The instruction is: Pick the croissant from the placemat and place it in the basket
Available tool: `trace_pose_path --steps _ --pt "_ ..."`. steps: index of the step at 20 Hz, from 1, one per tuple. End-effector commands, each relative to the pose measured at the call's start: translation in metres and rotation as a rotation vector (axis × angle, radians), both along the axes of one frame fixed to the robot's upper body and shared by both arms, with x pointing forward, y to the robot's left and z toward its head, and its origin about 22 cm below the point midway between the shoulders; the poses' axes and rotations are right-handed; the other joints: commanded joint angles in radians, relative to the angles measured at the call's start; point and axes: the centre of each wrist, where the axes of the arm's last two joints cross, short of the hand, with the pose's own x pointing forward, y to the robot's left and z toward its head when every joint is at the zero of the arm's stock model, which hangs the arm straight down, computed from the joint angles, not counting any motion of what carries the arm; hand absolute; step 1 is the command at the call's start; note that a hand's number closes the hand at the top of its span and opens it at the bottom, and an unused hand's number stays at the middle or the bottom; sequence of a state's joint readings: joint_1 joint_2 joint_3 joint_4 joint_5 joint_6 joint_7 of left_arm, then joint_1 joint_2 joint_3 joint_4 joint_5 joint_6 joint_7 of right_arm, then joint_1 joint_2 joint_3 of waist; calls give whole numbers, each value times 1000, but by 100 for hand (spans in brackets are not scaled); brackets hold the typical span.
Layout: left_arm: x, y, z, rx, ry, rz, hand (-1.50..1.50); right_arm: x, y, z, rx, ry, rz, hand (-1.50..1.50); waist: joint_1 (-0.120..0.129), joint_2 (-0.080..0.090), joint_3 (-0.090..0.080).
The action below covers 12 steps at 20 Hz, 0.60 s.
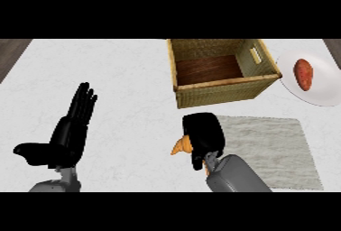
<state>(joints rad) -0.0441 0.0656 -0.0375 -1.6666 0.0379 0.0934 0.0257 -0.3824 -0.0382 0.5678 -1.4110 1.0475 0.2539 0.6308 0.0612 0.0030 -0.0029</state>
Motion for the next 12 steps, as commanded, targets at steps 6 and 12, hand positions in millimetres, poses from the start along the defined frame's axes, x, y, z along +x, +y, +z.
trace_pose_path --steps 6,12 --pt "8 -16 4 -7 -11 -20 0 -49 85 38 246 -138 158 150 19 1 3" --pt "-2 -11 -20 6 25 -3 0 -70 95 112 586 -283 175 150 -7 -6 2"
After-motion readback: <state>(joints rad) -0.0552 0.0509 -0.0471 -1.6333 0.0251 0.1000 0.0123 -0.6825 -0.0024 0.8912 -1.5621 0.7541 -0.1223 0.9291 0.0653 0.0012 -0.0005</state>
